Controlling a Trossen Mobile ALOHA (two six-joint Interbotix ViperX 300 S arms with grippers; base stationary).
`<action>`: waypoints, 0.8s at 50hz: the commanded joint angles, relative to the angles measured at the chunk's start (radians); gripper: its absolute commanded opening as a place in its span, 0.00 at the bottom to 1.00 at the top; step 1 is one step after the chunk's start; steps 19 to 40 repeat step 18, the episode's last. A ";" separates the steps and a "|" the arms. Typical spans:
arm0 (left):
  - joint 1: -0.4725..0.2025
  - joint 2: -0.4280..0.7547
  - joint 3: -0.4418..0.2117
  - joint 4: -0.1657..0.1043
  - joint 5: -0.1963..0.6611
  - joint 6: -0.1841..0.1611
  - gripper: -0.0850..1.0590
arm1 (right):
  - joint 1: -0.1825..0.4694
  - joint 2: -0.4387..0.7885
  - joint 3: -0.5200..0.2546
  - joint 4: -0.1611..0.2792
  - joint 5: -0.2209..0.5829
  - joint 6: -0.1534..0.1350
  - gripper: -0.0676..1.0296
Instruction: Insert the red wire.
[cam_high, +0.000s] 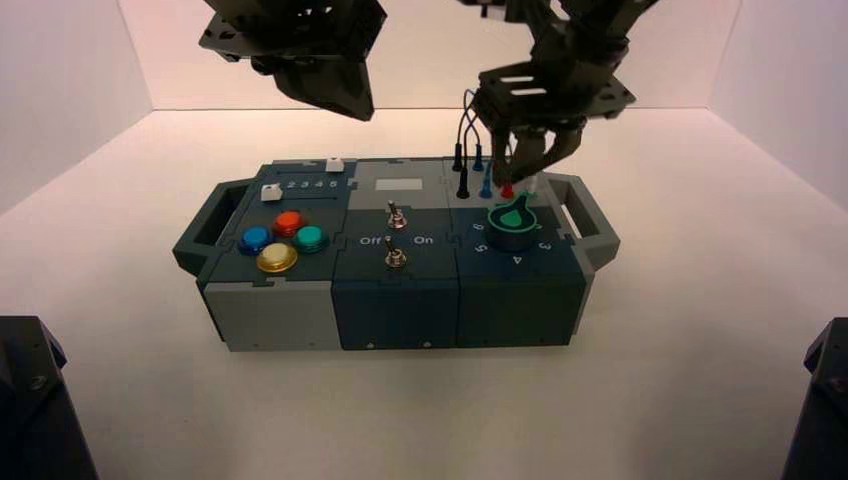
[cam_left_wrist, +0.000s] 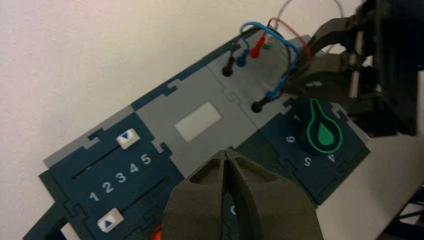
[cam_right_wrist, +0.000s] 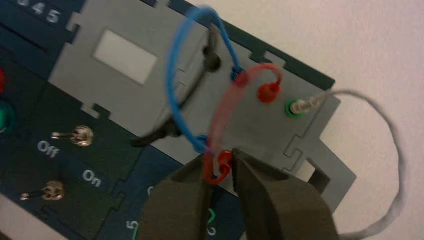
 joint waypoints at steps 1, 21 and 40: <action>0.026 -0.018 -0.002 0.018 -0.026 0.006 0.05 | 0.015 -0.054 -0.041 0.002 0.037 0.005 0.29; 0.057 -0.020 -0.009 0.034 -0.032 0.015 0.05 | 0.015 -0.120 -0.067 0.009 0.192 0.020 0.31; 0.057 -0.020 -0.009 0.034 -0.032 0.015 0.05 | 0.015 -0.120 -0.067 0.009 0.192 0.020 0.31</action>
